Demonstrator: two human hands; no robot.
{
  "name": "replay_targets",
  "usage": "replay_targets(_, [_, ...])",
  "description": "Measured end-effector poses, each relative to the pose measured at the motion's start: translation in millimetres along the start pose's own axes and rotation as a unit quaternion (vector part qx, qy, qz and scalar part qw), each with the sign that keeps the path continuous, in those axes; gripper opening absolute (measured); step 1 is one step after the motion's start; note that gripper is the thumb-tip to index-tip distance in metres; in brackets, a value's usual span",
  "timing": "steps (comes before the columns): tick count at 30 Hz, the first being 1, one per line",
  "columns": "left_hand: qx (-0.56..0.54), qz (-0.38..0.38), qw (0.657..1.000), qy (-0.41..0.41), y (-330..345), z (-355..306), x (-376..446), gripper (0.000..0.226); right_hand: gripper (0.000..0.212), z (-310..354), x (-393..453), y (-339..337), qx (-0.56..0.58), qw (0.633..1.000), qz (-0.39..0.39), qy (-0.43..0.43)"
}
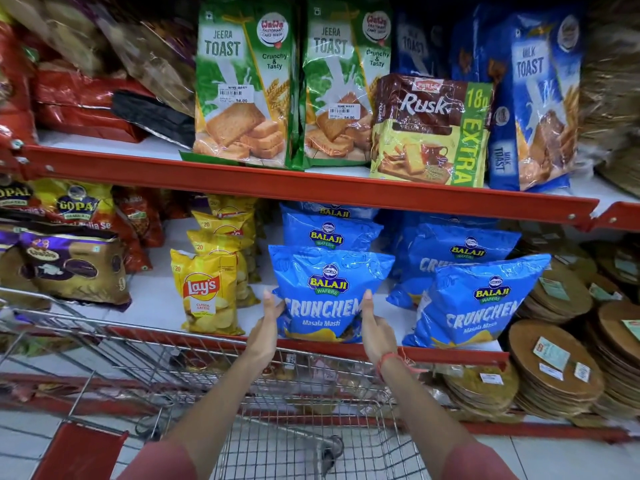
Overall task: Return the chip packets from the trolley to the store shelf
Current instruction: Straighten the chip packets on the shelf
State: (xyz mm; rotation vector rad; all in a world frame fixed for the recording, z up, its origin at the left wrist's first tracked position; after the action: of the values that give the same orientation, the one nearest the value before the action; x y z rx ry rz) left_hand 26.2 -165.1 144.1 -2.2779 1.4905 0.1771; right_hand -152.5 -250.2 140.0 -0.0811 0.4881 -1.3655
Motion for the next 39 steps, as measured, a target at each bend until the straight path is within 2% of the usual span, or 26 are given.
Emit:
replay_targets(1, [0.001, 0.003, 1.000, 0.004, -1, 2, 0, 0.130, 0.094, -5, 2, -1, 0.011, 1.000, 0.016, 0.010])
replay_targets(3, [-0.001, 0.007, 1.000, 0.007, -1, 4, 1, 0.134, 0.098, -10, 2, -1, 0.032, 0.998, 0.047, 0.033])
replay_targets(9, [-0.002, -0.008, 1.000, -0.022, 5, 4, -5, 0.099, 0.102, -7, 3, -8, 0.032, 0.994, 0.092, 0.046])
replay_targets(12, [-0.001, -0.117, 0.992, -0.043, 10, 8, -12, 0.089, 0.092, -16, 0, -25, 0.072, 0.996, 0.044, 0.000])
replay_targets(15, [-0.002, -0.234, 0.970, -0.074, 28, 14, -28, 0.077, 0.069, -31, -6, -52, 0.125, 0.989, -0.037, -0.066])
replay_targets(17, [-0.016, -0.248, 0.966, -0.075, 50, 16, -41, 0.072, 0.067, -44, -9, -75, 0.131, 0.981, -0.117, -0.081])
replay_targets(21, [-0.071, -0.108, 0.990, -0.049, 117, 7, -45, 0.065, 0.072, -68, -15, -129, 0.098, 0.954, -0.271, -0.088])
replay_targets(24, [-0.091, -0.020, 0.994, -0.049, 169, -10, -33, 0.059, 0.053, -77, -2, -173, 0.106, 0.923, -0.360, -0.089])
replay_targets(25, [-0.073, 0.002, 0.996, -0.046, 184, -15, -29, 0.058, 0.047, -79, 6, -185, 0.143, 0.920, -0.357, -0.077])
replay_targets(27, [-0.039, 0.043, 0.997, -0.042, 210, -25, -22, 0.064, 0.047, -77, 23, -207, 0.233, 0.924, -0.300, -0.038])
replay_targets(29, [-0.036, 0.091, 0.994, -0.043, 229, -37, -19, 0.082, 0.059, -71, 37, -220, 0.311, 0.927, -0.212, -0.003])
replay_targets(31, [-0.045, 0.139, 0.988, -0.048, 246, -49, -19, 0.107, 0.068, -63, 44, -226, 0.348, 0.929, -0.121, 0.018])
replay_targets(32, [-0.053, 0.153, 0.986, -0.045, 253, -55, -19, 0.113, 0.068, -63, 48, -226, 0.344, 0.934, -0.090, 0.021])
replay_targets(35, [-0.065, 0.153, 0.986, -0.021, 261, -65, -15, 0.100, 0.053, -79, 40, -219, 0.266, 0.955, -0.112, 0.070])
replay_targets(37, [-0.052, 0.142, 0.988, -0.016, 256, -63, -4, 0.110, 0.048, -85, 30, -205, 0.244, 0.956, -0.128, 0.099])
replay_targets(39, [-0.032, 0.144, 0.989, -0.015, 249, -62, 3, 0.106, 0.069, -78, 24, -192, 0.254, 0.956, -0.131, 0.070])
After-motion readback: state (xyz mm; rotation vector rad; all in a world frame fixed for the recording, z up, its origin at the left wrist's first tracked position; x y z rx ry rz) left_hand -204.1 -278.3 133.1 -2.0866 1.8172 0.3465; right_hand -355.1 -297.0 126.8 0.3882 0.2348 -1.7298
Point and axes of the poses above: each hand's wrist, its own x-axis towards the middle knuckle, its own y-axis out of the palm, z = x × y, the point moved 2 cm from there along x, towards the middle knuckle, and after that the axes turned 14 degrees about x, right-handed, at the moved point
